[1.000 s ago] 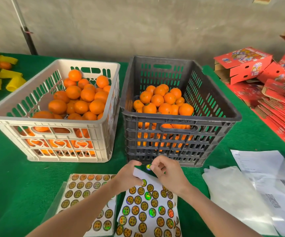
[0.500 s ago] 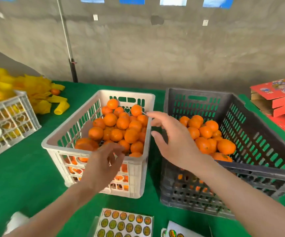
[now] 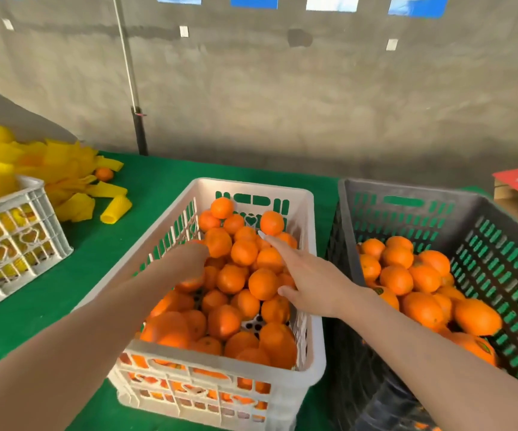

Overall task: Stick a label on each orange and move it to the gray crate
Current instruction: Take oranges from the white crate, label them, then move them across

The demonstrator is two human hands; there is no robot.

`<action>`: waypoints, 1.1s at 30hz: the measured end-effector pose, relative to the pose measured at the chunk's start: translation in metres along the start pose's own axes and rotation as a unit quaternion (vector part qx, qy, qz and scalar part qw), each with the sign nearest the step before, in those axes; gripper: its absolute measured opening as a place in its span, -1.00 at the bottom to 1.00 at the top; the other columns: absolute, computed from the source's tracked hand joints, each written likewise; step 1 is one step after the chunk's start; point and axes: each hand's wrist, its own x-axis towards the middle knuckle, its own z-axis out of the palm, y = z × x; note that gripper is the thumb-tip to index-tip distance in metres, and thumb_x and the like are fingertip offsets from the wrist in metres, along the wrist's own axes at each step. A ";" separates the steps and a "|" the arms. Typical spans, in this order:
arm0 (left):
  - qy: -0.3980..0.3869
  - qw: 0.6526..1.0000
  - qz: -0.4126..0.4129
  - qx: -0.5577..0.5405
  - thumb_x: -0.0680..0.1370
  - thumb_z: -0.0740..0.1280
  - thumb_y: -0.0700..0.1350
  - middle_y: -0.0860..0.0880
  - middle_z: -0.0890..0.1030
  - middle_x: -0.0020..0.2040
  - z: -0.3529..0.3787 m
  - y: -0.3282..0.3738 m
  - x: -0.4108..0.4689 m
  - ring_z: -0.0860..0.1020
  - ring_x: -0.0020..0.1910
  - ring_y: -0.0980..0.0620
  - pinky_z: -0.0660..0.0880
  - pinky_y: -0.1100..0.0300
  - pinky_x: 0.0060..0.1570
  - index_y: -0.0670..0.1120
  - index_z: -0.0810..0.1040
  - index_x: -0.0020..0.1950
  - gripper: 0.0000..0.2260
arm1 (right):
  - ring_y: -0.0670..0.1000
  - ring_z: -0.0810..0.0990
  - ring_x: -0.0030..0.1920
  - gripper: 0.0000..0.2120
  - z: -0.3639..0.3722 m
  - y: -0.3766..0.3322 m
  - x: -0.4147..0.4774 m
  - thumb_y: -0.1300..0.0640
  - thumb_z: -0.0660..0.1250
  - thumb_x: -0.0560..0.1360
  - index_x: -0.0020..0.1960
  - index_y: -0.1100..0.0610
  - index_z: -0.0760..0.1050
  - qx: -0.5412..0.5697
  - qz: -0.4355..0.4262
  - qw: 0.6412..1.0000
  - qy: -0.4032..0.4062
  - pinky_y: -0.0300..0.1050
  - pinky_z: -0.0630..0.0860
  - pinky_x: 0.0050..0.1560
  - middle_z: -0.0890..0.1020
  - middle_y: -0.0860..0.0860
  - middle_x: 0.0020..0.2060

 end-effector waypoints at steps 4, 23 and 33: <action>-0.046 0.981 -0.007 0.187 0.48 0.39 -0.06 -0.13 0.43 0.25 0.029 -0.005 0.024 0.48 0.18 -0.19 0.50 0.02 0.03 -0.11 0.47 0.27 -0.62 | -0.11 0.46 -0.29 -0.10 0.001 0.001 -0.002 0.04 0.33 0.52 0.45 -0.28 -0.35 0.012 -0.008 1.000 0.007 -0.08 0.52 -0.24 0.48 0.00 0.07; 0.115 0.717 0.175 -0.665 0.28 0.54 -0.34 0.07 0.57 0.17 -0.017 0.064 -0.091 0.59 0.10 -0.02 0.56 0.12 -0.07 0.17 0.45 0.14 -0.40 | -0.11 0.55 -0.07 -0.87 -0.042 -0.012 -0.023 0.19 0.33 0.53 -0.16 0.01 0.52 0.330 0.118 0.890 0.292 -0.34 0.46 -0.06 0.58 -0.10 -0.20; -0.111 0.427 0.150 -0.885 0.46 0.43 0.05 -0.25 0.55 0.26 -0.037 0.115 -0.157 0.56 0.20 -0.24 0.59 -0.01 -0.03 -0.13 0.36 0.41 -0.41 | -0.21 0.50 0.20 -0.26 -0.060 -0.064 -0.088 -0.01 0.53 0.30 0.33 -0.25 0.20 0.470 0.019 0.866 0.170 -0.16 0.54 0.15 0.48 -0.14 0.24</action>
